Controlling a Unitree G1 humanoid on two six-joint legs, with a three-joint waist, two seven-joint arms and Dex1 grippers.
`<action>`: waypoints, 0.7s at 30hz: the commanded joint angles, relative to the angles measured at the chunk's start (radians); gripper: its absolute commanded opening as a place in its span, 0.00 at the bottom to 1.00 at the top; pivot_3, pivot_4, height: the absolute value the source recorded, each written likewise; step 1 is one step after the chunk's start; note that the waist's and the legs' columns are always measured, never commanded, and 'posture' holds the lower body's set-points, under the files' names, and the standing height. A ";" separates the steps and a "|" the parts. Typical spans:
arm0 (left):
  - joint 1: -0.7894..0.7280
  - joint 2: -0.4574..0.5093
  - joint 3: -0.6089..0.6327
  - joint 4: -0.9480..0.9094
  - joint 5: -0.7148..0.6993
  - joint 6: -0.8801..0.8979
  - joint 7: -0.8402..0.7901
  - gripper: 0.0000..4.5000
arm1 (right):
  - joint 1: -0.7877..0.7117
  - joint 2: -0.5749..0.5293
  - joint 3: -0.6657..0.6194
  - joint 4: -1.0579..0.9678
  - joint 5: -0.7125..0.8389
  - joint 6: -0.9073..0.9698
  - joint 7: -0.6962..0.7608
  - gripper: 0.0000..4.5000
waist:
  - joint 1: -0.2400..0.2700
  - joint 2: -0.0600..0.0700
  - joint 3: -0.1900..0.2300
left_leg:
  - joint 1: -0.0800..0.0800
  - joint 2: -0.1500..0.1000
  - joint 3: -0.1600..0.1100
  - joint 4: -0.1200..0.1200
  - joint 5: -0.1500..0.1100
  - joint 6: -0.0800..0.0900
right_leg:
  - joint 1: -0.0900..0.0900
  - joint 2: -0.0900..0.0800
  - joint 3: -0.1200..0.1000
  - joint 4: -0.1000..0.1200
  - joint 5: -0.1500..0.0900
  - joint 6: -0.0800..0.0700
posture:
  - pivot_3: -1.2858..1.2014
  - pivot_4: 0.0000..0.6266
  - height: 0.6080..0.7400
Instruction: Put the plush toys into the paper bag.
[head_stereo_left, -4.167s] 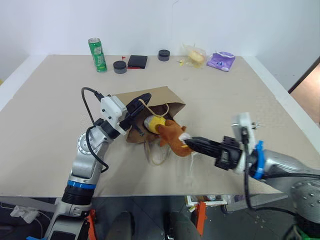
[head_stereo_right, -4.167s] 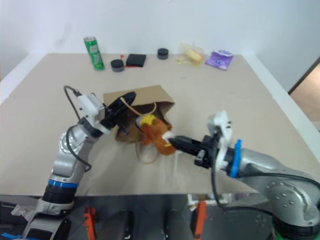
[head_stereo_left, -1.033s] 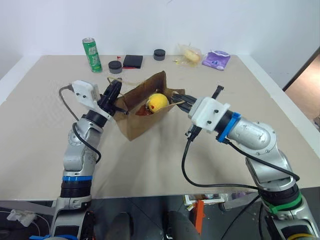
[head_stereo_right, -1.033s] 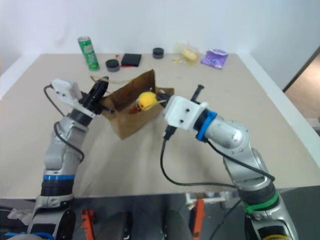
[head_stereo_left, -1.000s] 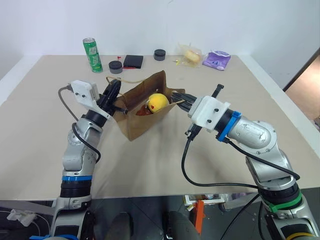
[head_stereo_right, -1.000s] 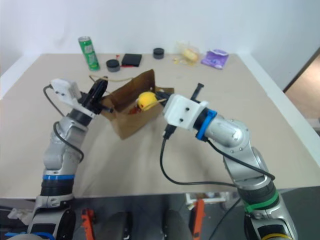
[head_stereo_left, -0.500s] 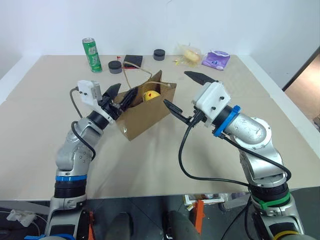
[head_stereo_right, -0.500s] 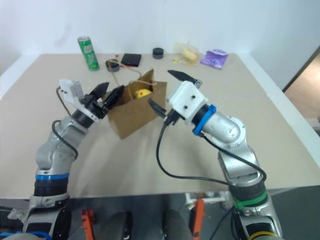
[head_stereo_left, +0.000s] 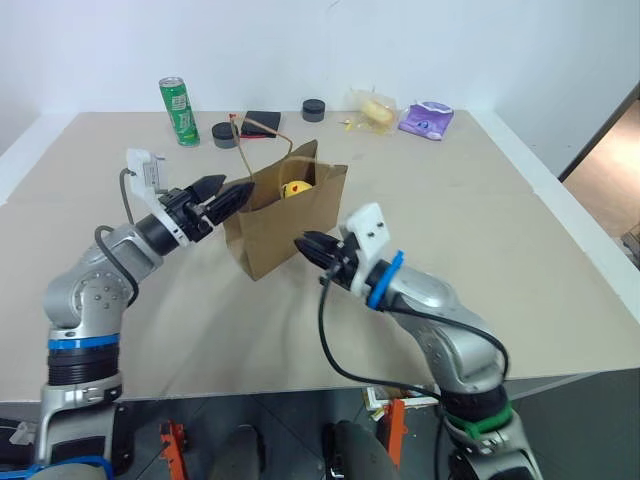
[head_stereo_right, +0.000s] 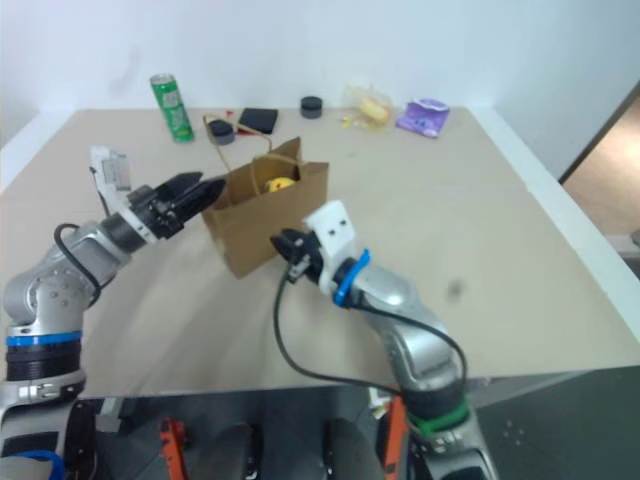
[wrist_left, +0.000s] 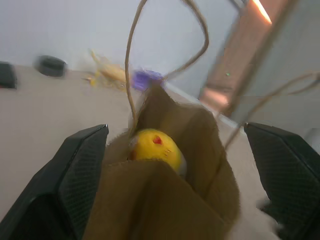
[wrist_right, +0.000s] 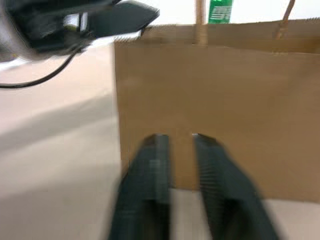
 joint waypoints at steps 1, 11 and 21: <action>-0.015 0.036 -0.004 0.009 -0.007 0.013 -0.080 1.00 | -0.058 0.023 0.005 0.073 -0.012 -0.064 -0.008 0.01 | 0.003 0.000 0.000 | 0.000 0.000 0.000 0.000 0.000 0.000 | 0.000 0.000 0.000 0.000 0.000 -0.001 | 0.52 0.24 1.00; -0.031 0.081 -0.013 0.094 0.116 -0.087 -0.175 1.00 | -0.202 0.119 0.014 0.379 -0.049 -0.225 -0.020 0.01 | 0.000 0.000 0.000 | -0.001 0.001 0.000 -0.003 0.000 0.000 | -0.001 0.002 0.000 0.000 0.001 0.001 | 0.52 0.24 1.00; -0.099 0.033 0.088 0.080 -0.011 -0.012 -0.106 1.00 | -0.240 0.115 0.015 0.464 -0.067 -0.273 0.005 0.01 | 0.000 0.000 0.000 | -0.001 0.002 0.000 -0.003 0.000 0.000 | -0.002 0.002 0.001 0.000 0.001 0.001 | 0.52 0.24 1.00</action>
